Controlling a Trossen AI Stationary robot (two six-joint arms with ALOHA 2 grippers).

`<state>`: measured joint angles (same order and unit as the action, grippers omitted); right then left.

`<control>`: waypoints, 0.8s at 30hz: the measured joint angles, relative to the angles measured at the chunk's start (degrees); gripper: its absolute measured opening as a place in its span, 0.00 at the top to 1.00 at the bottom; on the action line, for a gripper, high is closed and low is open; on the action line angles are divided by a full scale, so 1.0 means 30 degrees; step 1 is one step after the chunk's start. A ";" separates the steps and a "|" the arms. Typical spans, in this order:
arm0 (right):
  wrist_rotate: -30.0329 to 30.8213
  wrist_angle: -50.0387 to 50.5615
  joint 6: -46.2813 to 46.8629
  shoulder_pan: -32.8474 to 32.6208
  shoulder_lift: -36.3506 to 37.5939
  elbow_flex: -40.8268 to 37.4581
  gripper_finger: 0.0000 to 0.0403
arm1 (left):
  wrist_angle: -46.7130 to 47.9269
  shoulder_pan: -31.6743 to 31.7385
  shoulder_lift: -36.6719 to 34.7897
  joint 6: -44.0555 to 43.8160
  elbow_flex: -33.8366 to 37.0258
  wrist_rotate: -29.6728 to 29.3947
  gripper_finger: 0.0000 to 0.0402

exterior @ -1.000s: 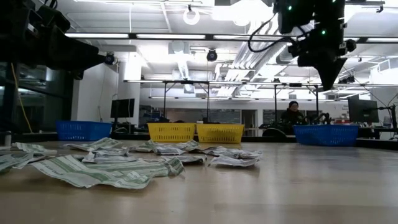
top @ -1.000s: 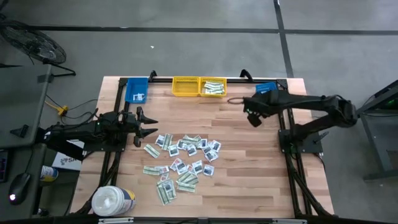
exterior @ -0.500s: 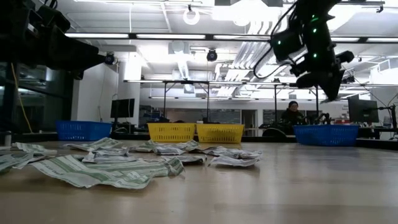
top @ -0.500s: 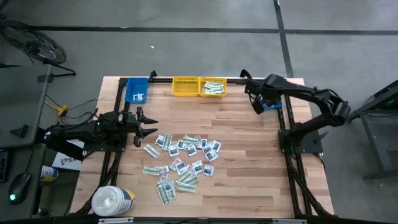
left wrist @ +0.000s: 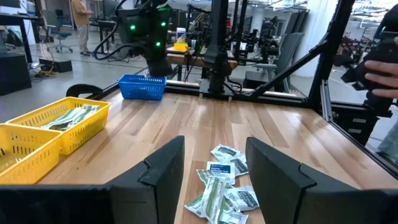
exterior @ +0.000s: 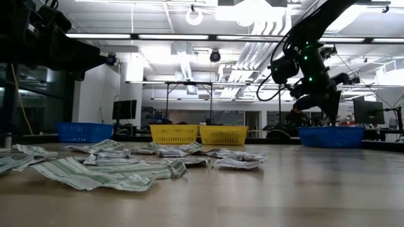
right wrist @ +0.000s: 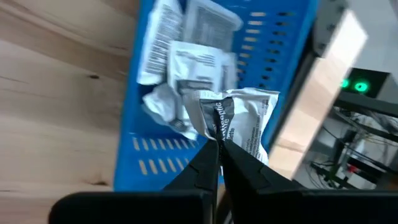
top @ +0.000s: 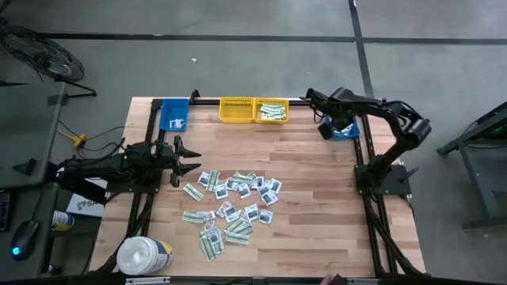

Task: Pick & Place First Aid Supplies
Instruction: Put the black towelette pack into the right blue bin

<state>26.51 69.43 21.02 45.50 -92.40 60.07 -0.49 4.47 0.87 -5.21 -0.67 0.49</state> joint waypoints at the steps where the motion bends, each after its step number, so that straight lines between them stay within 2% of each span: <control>1: -0.0210 -0.0228 -0.0171 0.0099 -0.0179 0.0000 0.97 | 0.0000 0.0000 0.0000 -0.0004 0.0000 0.0000 0.57; 8: -0.1009 -0.1110 -0.0673 0.0354 -0.0625 0.0000 0.93 | 0.0000 0.0000 0.0004 0.0000 0.0000 0.0000 0.57; 19: -0.1949 -0.1107 -0.0653 0.0305 -0.0622 0.0000 0.72 | 0.0000 0.0006 0.0003 0.0000 0.0000 -0.0001 0.57; 24: -0.2183 -0.1381 -0.0764 -0.0657 0.0058 0.0000 0.67 | 0.0000 0.0000 0.0004 -0.0002 0.0000 -0.0002 0.57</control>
<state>19.96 65.29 18.73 43.53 -92.23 60.07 -0.49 4.47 0.89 -5.22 -0.67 0.49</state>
